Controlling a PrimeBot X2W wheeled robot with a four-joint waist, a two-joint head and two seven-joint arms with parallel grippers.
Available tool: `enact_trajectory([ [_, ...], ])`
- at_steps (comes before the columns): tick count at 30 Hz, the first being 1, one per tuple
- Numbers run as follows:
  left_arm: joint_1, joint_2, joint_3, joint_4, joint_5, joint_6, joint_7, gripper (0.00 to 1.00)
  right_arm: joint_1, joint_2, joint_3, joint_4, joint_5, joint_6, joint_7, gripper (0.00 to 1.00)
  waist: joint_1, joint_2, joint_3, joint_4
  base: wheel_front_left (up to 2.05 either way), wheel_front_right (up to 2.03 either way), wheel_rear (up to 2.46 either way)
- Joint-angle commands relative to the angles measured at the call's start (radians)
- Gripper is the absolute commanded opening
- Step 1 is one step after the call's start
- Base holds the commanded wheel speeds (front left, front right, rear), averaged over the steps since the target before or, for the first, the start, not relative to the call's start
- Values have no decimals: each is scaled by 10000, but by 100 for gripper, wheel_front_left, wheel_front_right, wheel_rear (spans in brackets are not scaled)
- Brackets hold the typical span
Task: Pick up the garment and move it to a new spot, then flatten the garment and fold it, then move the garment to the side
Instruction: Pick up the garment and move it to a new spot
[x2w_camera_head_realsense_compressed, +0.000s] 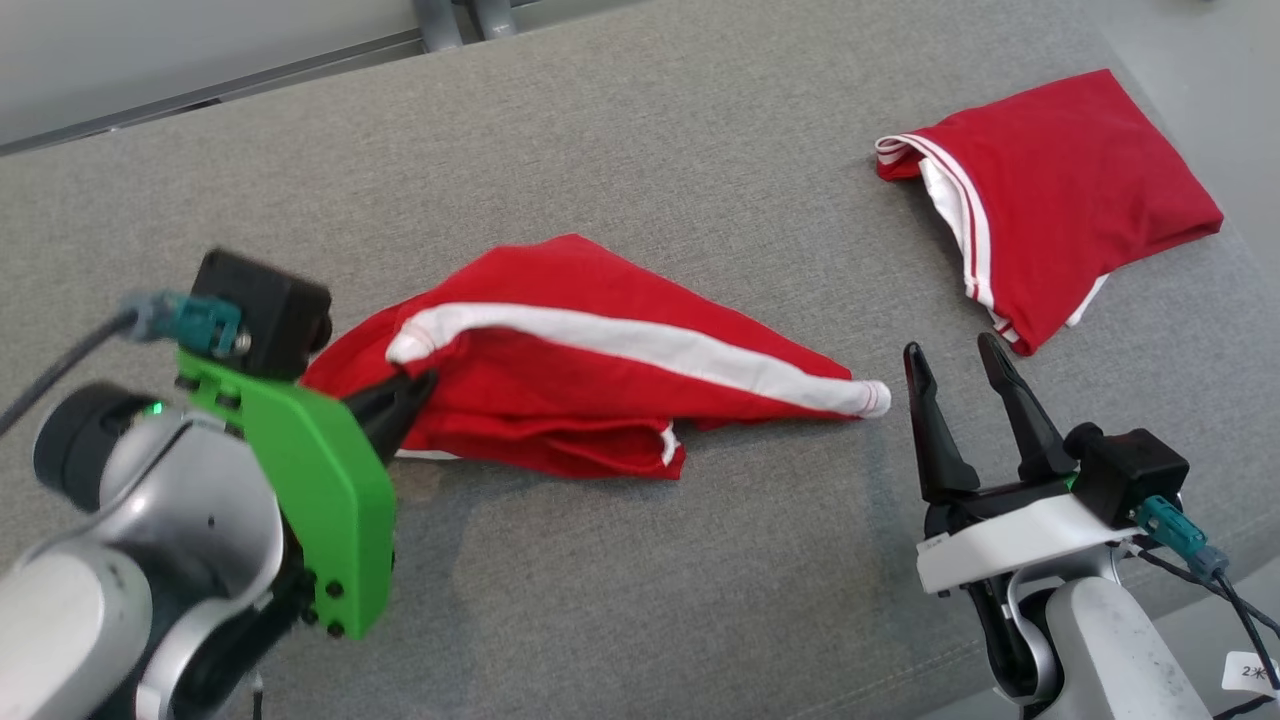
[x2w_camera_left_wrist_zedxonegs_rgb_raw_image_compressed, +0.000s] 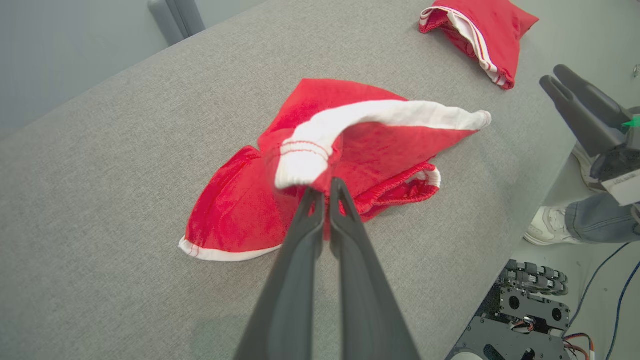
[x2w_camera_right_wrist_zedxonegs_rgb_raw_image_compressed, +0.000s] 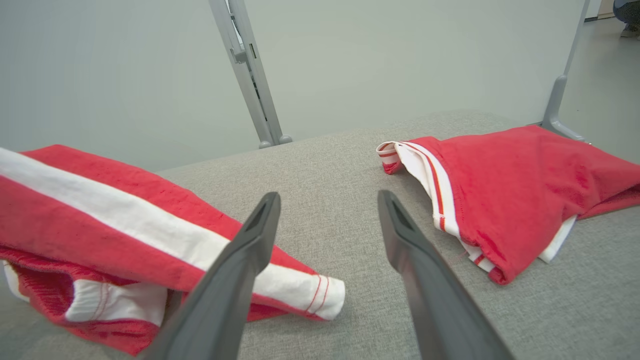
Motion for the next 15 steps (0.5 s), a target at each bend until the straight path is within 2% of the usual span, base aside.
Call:
enact_trajectory([
  [1,403,102,59,-122,-33,140,-181,0,75,-21,-33,8,-96,0,-28,100,0,26,-43,170,0,0,0],
  [3,1527,410,96,-555,-193,485,-814,0,71,-19,-51,28,-173,0,-28,100,0,26,-38,317,0,0,0],
  [5,2600,455,130,-698,-271,764,-1611,0,39,-19,-52,57,-257,0,-28,100,0,26,-20,460,0,0,0],
  [8,3911,492,-15,-447,27,888,-2854,0,-30,-21,-65,87,-455,0,-26,100,0,26,-3,661,0,0,0],
  [12,5174,55,-331,353,417,909,-4356,0,-35,-22,-155,133,-733,0,-28,100,0,26,-70,919,0,0,0],
  [15,5830,-526,-474,1086,335,630,-5325,0,60,-20,-218,152,-961,0,-28,100,0,26,-164,1148,0,0,0],
])
